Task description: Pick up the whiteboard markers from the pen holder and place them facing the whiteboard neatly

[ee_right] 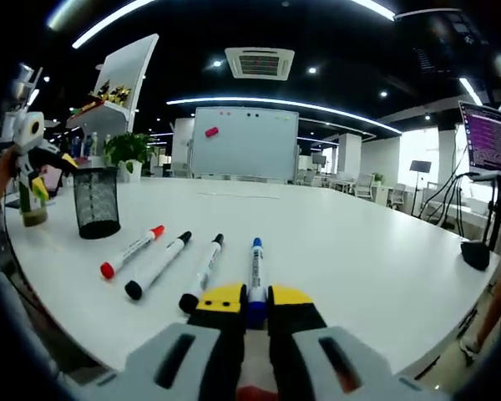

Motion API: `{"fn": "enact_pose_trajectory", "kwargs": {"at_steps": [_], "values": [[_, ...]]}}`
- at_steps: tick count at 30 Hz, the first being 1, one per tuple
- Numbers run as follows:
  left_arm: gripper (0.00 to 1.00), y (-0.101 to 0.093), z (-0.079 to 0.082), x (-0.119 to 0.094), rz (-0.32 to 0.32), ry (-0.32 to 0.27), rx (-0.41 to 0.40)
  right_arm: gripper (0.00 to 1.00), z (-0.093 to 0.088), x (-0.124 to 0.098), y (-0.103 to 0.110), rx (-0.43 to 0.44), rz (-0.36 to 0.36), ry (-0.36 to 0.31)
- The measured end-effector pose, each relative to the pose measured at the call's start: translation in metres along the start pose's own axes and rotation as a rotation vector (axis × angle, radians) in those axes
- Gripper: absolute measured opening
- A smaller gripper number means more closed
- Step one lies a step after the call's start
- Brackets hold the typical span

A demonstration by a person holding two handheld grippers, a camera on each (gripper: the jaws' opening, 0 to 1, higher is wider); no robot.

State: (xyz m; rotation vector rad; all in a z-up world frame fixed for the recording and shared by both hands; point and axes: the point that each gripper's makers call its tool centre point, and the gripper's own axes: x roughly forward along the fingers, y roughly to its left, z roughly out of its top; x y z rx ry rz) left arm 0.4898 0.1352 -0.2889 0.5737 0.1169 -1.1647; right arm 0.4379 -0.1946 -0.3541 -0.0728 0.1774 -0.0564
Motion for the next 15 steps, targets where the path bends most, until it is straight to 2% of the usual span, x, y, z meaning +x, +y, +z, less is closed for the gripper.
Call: {"fn": "enact_pose_trajectory", "kwargs": {"at_steps": [6,15], "values": [[0.6,-0.0001,0.0,-0.0001,0.0,0.0,0.0,0.11,-0.0019,-0.0001,-0.0013,0.018,0.006,0.006],[0.6,0.0,-0.0003,0.0002,0.0,0.003,0.001,0.13,-0.0042,-0.0003,0.0027,0.0,0.019,0.011]]}}
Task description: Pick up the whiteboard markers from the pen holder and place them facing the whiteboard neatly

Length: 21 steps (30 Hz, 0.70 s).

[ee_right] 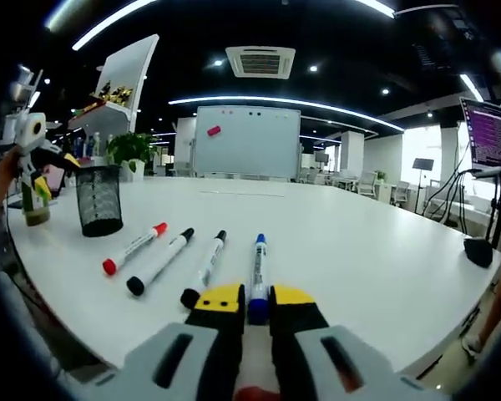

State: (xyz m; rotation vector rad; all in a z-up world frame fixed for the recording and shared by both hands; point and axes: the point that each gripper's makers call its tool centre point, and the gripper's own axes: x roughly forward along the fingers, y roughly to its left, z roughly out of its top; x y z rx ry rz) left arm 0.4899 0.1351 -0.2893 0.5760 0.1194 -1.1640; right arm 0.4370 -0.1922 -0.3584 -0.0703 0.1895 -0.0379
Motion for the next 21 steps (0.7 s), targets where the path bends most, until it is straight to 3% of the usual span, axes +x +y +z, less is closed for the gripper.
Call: {"fn": "enact_pose_trajectory", "kwargs": {"at_steps": [21], "values": [[0.6,-0.0006,0.0,0.0001,-0.002,0.002,0.002,0.16,0.0076,-0.0026,0.003,0.019,0.011,-0.018]]}}
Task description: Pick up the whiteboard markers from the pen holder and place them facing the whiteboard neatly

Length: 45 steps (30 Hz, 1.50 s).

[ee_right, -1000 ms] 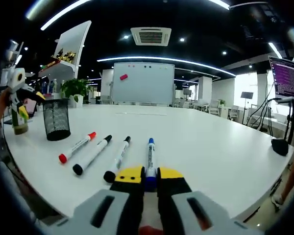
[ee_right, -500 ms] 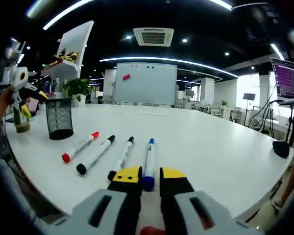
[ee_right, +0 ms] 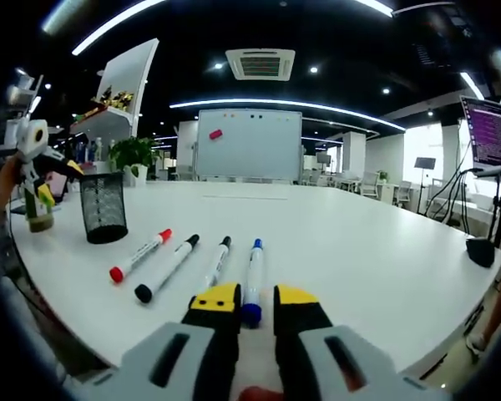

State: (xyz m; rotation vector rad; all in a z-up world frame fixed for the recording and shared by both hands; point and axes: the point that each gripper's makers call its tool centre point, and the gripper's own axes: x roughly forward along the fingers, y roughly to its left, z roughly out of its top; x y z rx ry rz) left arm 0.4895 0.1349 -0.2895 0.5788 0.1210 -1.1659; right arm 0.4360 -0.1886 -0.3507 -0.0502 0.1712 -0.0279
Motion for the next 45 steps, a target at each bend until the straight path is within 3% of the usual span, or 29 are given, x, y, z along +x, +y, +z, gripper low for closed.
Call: {"fn": "enact_pose_trajectory", "kwargs": {"at_steps": [16,30,37,41,45], "values": [[0.61,0.0,0.0,0.0,-0.002,0.001,0.001,0.18,0.002,-0.003,0.001,0.0,0.014,0.001],[0.61,-0.002,0.001,0.0,-0.003,0.001,0.001,0.21,0.029,-0.007,0.008,0.017,0.03,-0.02],[0.61,-0.003,0.002,-0.001,-0.001,0.001,0.002,0.23,0.037,-0.008,0.026,0.037,0.085,-0.012],[0.61,-0.003,0.002,-0.001,0.0,0.001,0.002,0.25,0.043,-0.008,0.035,0.005,0.094,-0.005],[0.61,-0.004,0.002,-0.001,0.001,0.002,0.003,0.27,0.051,-0.012,0.055,0.03,0.179,0.007]]}}
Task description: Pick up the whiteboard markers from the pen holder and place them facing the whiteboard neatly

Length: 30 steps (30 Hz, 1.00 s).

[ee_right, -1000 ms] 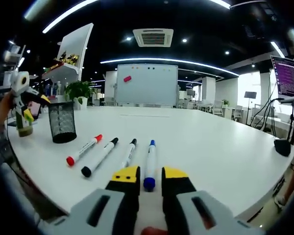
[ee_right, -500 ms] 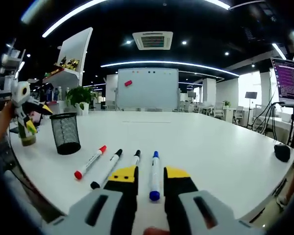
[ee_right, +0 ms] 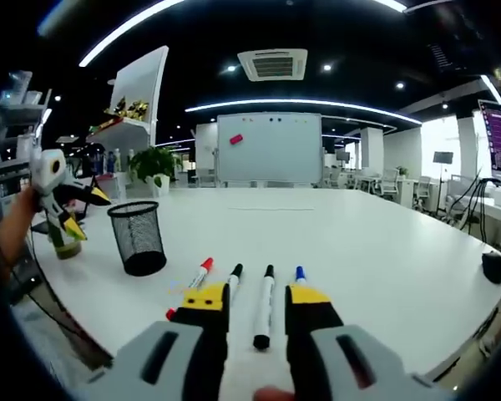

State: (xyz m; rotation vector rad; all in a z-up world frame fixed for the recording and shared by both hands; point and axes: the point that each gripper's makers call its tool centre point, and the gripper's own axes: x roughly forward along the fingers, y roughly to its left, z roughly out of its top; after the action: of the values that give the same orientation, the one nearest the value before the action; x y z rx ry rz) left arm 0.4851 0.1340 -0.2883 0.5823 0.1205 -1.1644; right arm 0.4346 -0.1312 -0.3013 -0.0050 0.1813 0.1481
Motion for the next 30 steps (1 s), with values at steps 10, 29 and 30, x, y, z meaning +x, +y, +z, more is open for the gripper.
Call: {"fn": "enact_pose_trajectory", "kwargs": {"at_steps": [10,29,30], "values": [[0.6,-0.002,0.001,-0.001,0.002,-0.001,0.0,0.3,0.006,-0.008,0.027,-0.006,0.088,0.115],[0.6,-0.001,0.001,0.0,0.009,0.0,0.001,0.39,-0.007,-0.03,0.054,-0.103,0.147,0.378],[0.6,-0.001,0.001,0.0,0.009,0.001,0.002,0.39,-0.01,-0.031,0.054,-0.122,0.152,0.393]]}}
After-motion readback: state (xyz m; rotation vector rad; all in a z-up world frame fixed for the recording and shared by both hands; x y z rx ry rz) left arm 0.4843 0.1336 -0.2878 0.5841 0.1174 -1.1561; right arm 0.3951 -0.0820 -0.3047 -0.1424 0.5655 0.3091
